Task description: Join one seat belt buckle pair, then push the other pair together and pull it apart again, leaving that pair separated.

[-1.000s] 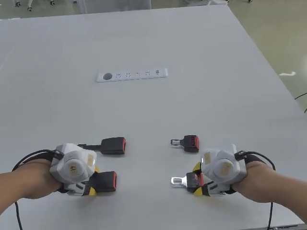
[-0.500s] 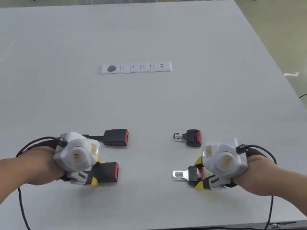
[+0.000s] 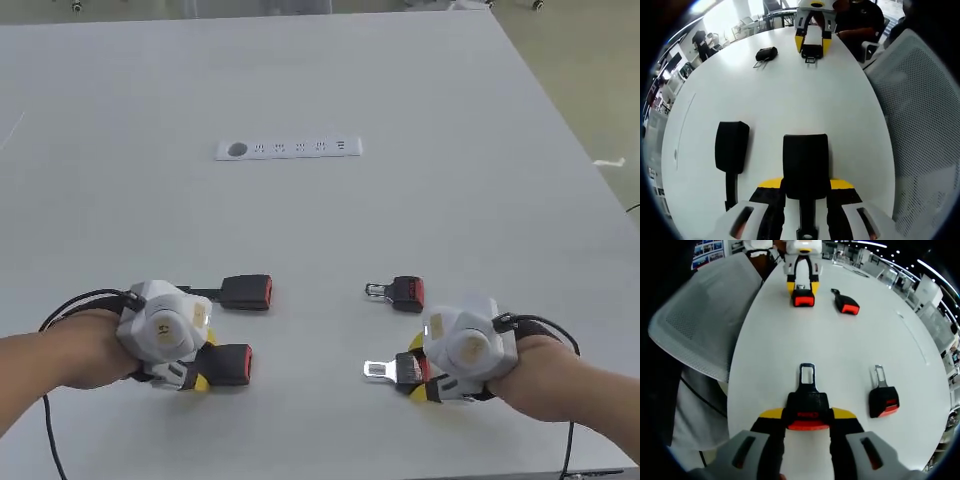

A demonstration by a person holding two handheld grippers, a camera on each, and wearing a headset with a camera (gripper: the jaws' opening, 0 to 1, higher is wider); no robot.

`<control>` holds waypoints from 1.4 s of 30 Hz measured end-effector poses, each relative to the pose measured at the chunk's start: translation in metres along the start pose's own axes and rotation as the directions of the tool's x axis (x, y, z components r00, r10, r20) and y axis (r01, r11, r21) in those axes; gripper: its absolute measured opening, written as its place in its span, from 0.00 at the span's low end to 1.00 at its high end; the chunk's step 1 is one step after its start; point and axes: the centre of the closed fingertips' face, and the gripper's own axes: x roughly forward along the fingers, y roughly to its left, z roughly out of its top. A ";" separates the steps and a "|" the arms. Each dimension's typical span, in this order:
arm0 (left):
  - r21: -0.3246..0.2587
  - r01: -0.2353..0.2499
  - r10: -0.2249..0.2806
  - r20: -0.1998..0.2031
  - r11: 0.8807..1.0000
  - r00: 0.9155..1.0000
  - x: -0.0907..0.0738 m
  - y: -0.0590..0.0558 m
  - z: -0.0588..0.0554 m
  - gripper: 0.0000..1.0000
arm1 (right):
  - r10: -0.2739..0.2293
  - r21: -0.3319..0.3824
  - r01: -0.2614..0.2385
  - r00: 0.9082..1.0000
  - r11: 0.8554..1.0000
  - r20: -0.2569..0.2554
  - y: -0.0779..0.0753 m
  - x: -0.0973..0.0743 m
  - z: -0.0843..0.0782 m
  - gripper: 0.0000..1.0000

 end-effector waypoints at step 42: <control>0.029 0.017 -0.015 -0.069 0.999 0.997 0.001 0.001 -0.001 0.32 | 0.012 -0.008 -0.010 0.974 1.000 0.227 0.001 0.055 0.115 0.33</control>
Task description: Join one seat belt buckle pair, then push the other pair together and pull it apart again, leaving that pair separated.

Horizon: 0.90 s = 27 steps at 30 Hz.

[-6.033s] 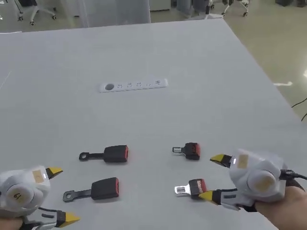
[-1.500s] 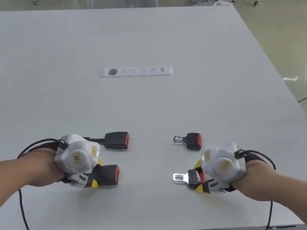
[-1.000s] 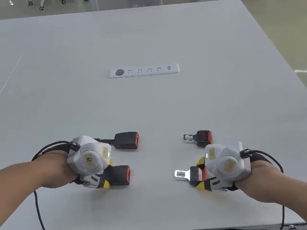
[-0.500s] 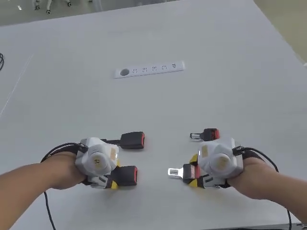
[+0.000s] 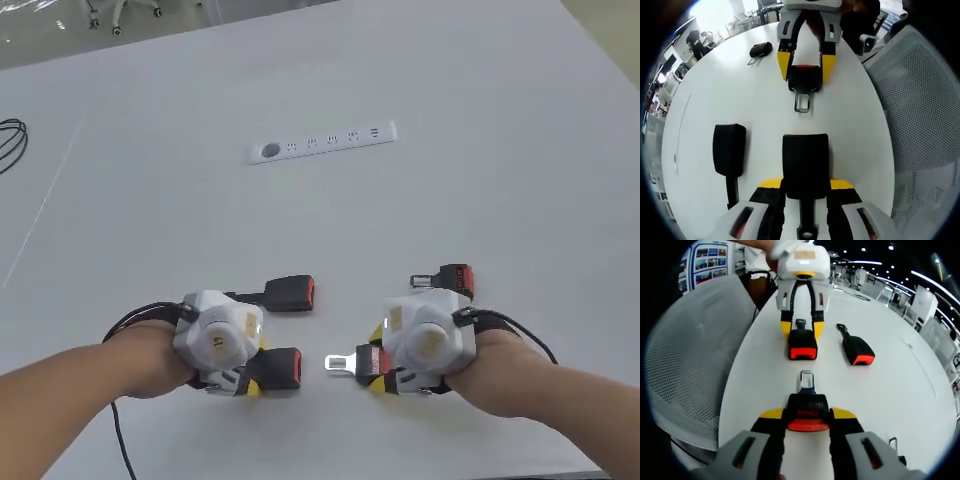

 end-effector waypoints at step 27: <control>-0.005 -0.002 0.002 -0.007 1.000 1.000 0.000 0.000 0.000 0.32 | 0.004 -0.030 -0.004 1.000 1.000 -0.006 0.002 0.019 0.023 0.33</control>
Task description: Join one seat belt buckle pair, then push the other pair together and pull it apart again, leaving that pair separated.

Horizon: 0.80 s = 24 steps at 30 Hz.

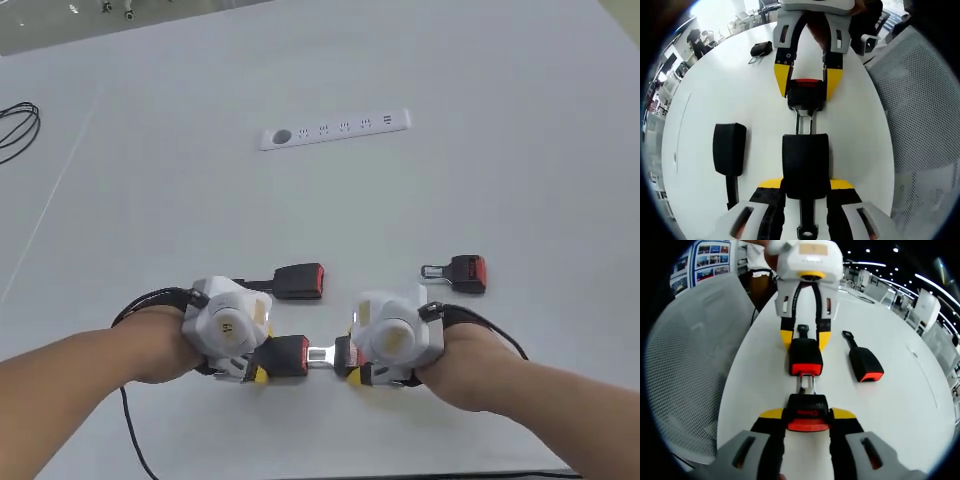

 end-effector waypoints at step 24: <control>-0.004 -0.001 0.001 -0.003 1.000 1.000 0.000 0.000 -0.001 0.32 | 0.001 -0.006 -0.001 1.000 1.000 0.018 0.001 0.005 0.008 0.33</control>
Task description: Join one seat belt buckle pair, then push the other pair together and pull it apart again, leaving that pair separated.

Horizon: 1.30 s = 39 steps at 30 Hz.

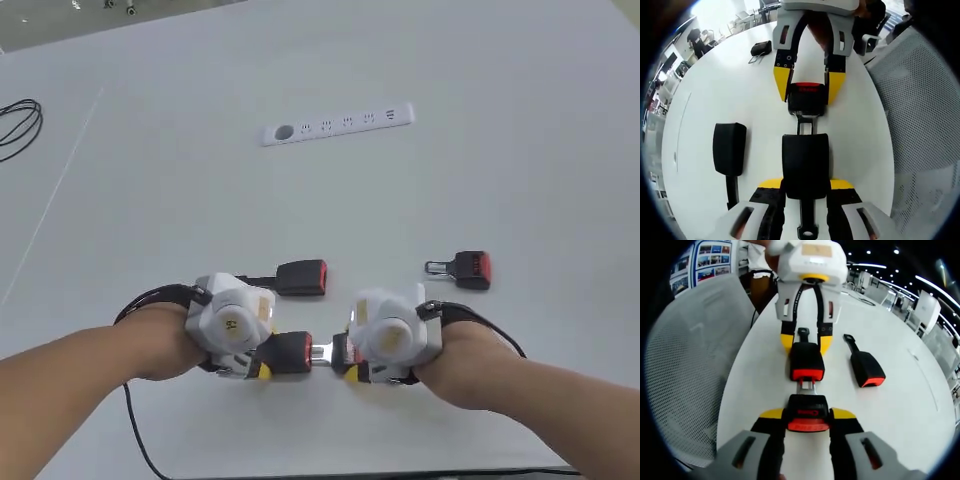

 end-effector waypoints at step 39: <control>0.074 0.033 -0.033 -0.007 0.997 0.999 0.001 0.001 0.001 0.30 | 0.007 0.030 -0.008 0.999 1.000 0.031 0.000 0.016 0.019 0.30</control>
